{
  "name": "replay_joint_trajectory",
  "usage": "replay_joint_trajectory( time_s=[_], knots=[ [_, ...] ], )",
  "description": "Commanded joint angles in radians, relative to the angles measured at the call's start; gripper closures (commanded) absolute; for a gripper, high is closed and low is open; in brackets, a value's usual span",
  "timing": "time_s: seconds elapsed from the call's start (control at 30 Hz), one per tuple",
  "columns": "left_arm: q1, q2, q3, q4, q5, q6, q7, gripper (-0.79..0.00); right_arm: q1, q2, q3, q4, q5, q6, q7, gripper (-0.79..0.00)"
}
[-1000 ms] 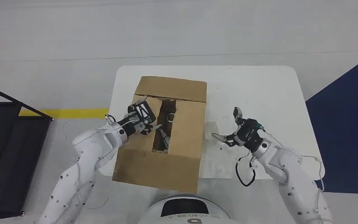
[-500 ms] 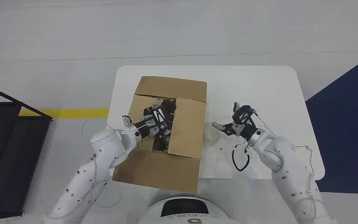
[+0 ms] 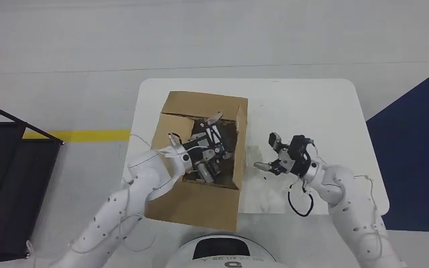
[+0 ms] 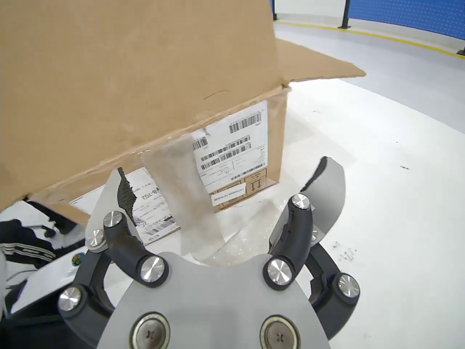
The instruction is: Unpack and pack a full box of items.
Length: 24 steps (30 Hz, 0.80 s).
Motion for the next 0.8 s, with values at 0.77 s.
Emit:
replay_joint_trajectory(
  time_s=[0.77],
  knots=[
    [0.025, -0.006, -0.135, -0.107, 0.011, 0.102, -0.086, -0.785, -0.253, 0.06, 0.392, -0.189, 0.259, 0.005, -0.035, -0.785]
  ],
)
